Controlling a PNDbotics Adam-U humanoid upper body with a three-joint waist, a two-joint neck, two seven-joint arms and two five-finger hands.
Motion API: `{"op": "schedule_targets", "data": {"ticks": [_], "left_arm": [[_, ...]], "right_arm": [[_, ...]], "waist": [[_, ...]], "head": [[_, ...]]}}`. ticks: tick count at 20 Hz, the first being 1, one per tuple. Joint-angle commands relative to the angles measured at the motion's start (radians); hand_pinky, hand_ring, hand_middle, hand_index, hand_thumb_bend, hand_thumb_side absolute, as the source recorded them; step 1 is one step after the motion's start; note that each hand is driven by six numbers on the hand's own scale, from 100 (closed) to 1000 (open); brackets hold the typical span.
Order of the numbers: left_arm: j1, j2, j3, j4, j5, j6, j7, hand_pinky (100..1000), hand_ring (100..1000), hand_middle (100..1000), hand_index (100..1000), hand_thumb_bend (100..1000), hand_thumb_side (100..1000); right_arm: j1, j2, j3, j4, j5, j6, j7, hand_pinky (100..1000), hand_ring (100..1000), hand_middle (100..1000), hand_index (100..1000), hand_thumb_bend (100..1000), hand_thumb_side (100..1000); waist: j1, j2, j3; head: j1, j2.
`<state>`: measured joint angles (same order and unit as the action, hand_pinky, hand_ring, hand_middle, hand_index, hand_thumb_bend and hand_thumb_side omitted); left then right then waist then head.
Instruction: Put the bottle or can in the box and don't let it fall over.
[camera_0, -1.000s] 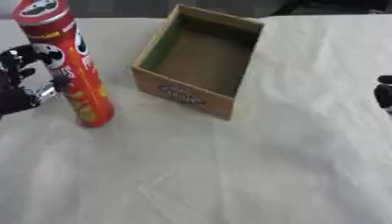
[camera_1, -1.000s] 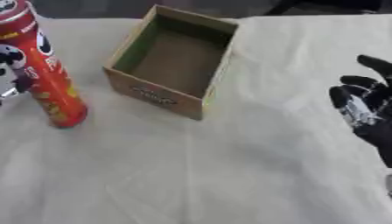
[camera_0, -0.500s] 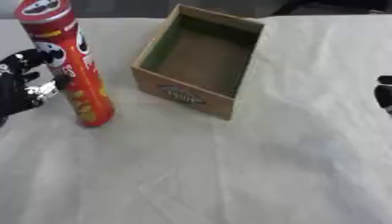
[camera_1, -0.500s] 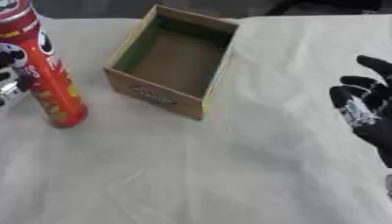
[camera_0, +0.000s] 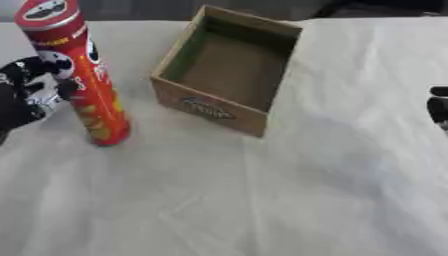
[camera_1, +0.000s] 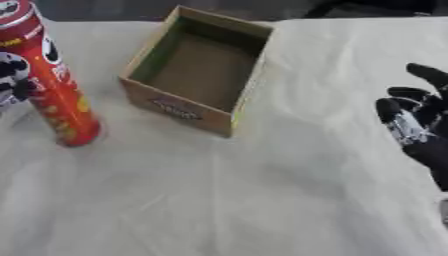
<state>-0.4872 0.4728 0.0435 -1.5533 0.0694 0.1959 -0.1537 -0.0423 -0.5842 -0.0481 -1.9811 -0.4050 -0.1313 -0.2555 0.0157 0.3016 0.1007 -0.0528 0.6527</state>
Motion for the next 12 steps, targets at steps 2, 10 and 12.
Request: {"op": "schedule_targets", "data": {"ticks": [2,10,12], "left_arm": [[0.003,0.027,0.026,-0.026,0.01,0.015,0.034,1000,1000,759,788,577,414],[0.015,0.029,0.03,-0.055,0.019,0.018,0.072,1000,1000,784,888,624,512],[0.017,0.031,0.029,-0.069,0.005,0.011,0.061,1000,1000,797,904,656,538]], "right_arm": [[-0.002,-0.019,-0.006,-0.019,-0.007,-0.004,-0.001,757,723,846,780,439,170],[0.001,-0.02,-0.008,-0.019,-0.007,-0.005,-0.001,754,717,841,776,435,169],[0.001,-0.019,-0.007,-0.019,-0.008,-0.005,0.0,752,714,839,775,432,170]], "waist": [[0.0,-0.026,0.003],[-0.003,-0.027,0.006],[-0.002,-0.027,0.006]], "head": [[-0.004,-0.016],[-0.007,-0.017],[-0.007,-0.017]]}}
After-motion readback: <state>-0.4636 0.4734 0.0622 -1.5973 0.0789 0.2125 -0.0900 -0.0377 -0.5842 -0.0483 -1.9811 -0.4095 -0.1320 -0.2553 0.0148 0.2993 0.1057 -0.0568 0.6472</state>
